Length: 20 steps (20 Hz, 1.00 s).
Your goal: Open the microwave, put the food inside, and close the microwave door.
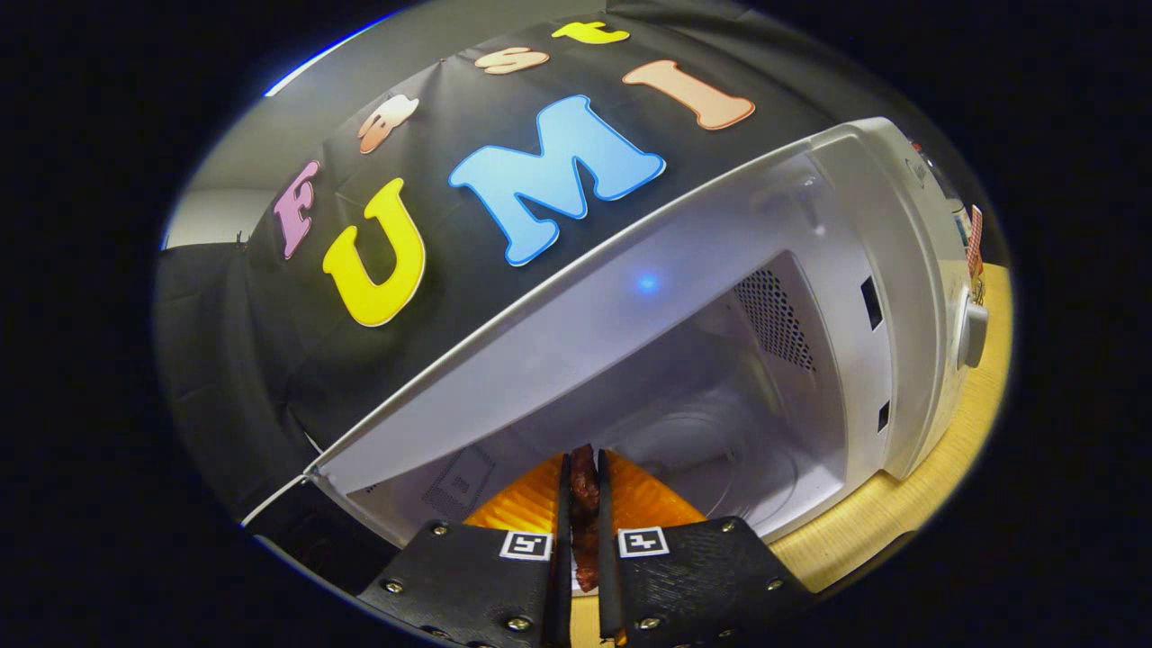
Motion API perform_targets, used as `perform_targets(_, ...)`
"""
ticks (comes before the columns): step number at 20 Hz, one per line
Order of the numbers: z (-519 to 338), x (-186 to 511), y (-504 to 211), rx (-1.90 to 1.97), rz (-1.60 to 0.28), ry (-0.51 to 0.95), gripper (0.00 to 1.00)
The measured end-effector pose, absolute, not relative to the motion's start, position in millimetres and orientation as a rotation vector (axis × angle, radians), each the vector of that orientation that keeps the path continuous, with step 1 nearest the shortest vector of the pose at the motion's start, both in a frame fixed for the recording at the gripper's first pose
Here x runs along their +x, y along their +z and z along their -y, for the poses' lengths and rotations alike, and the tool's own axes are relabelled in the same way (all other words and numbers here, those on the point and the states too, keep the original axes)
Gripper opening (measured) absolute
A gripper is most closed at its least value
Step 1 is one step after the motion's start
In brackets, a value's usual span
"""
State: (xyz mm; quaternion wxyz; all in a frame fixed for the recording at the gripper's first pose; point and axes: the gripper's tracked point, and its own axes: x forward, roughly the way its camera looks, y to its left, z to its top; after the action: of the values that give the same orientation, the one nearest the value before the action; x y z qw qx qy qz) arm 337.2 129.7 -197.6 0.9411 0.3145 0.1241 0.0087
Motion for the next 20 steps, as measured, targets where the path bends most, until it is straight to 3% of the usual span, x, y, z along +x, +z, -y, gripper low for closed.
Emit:
perform_targets(18, -118, 365, -226, 0.536, -0.289, -0.052, 0.13)
perform_targets(20, -114, 366, -232, 0.513, -0.291, -0.084, 0.17)
